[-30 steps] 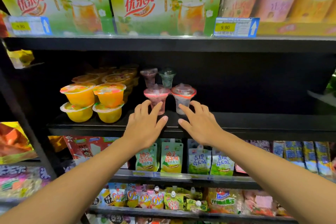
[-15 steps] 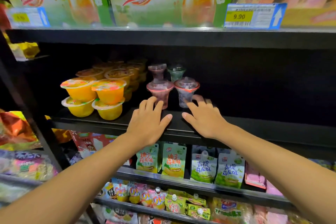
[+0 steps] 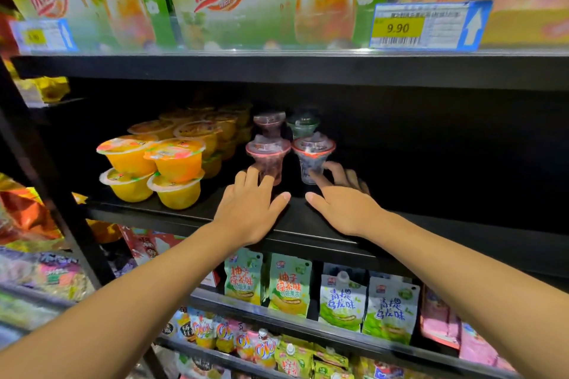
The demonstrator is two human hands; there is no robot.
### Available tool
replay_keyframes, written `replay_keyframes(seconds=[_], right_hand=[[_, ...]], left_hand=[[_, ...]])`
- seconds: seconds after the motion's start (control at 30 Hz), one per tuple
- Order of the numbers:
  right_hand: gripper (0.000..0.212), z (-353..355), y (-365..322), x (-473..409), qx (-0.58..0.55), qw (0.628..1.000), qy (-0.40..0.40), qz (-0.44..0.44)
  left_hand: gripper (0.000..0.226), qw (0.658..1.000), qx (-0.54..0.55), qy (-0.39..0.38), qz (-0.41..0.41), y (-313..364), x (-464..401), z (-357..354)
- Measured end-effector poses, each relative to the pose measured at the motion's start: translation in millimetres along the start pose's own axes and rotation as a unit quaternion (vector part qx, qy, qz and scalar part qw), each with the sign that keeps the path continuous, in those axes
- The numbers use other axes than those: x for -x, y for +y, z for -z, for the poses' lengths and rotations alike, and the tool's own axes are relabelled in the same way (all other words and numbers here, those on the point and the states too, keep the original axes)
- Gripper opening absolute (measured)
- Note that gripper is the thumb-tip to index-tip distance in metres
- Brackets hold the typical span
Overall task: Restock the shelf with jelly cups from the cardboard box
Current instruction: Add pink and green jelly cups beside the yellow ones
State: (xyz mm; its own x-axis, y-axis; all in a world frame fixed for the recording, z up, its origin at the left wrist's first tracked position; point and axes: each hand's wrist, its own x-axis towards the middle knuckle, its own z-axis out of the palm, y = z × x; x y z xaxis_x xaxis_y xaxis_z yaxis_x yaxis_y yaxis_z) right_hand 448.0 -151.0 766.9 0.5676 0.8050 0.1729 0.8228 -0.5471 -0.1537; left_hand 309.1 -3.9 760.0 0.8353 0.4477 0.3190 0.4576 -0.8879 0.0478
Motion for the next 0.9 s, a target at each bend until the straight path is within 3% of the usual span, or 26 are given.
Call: replay_keyframes(seconds=[0.4, 0.9], right_hand=[[0.058, -2, 12, -37, -0.018, 1.000, -0.013, -0.014], [0.057, -14, 24, -87, -0.025, 0.998, -0.004, 0.058]], left_hand=[[0.063, 0.999, 0.001, 0.004, 0.034, -2, -34, -9], [0.062, 0.993, 0.062, -0.012, 0.105, -17, -76, -22]])
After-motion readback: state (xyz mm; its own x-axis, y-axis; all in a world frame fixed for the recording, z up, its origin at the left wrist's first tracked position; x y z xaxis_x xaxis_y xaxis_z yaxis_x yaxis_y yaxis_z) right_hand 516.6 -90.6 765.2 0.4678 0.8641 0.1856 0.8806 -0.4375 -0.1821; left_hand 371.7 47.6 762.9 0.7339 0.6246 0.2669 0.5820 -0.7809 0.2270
